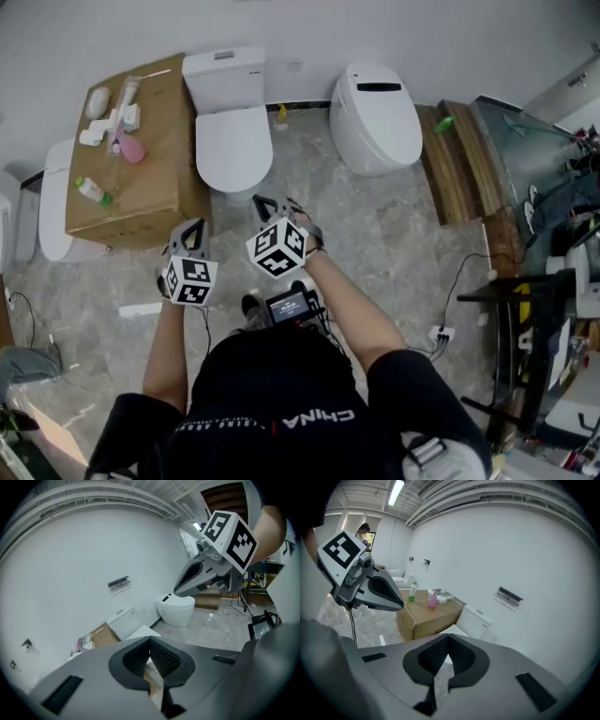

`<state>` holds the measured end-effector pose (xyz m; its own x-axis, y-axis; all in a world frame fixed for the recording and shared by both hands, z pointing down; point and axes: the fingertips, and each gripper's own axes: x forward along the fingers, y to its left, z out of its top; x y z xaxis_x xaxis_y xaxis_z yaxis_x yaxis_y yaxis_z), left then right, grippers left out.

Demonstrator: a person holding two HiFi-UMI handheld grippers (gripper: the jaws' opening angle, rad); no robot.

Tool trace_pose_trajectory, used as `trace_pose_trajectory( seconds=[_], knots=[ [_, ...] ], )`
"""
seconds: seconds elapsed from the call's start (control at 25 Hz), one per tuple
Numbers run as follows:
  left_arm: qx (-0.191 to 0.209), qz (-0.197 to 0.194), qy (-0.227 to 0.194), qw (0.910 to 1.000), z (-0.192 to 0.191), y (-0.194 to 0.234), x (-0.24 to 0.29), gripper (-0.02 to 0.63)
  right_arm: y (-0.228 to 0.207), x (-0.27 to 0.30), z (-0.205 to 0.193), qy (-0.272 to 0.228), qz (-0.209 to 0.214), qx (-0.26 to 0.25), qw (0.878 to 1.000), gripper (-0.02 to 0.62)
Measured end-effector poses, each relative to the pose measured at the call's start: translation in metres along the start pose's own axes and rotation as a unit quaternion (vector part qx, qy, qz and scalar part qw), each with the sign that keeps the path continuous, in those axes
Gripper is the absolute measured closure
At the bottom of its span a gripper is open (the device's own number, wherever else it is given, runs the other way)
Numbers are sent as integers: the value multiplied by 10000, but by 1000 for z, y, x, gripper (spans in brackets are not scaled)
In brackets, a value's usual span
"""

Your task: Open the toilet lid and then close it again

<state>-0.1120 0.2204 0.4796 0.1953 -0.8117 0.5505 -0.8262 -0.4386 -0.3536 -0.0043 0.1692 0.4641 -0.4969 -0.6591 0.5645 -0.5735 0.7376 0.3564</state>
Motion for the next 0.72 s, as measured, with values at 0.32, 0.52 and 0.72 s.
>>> trace_pose_trajectory(
  seconds=[0.32,0.52,0.72],
  knots=[
    [-230,12,106,9997,15,-25,13,595,-12,-18,-27,-7,216,11,9998,581],
    [-357,77,132,9992,26,-33,16,595,-22,-23,-39,-5,247,-40,9997,581],
    [-298,135,105,9994,35,-36,16,595,-29,-25,-37,-93,246,-112,9996,581]
  ],
)
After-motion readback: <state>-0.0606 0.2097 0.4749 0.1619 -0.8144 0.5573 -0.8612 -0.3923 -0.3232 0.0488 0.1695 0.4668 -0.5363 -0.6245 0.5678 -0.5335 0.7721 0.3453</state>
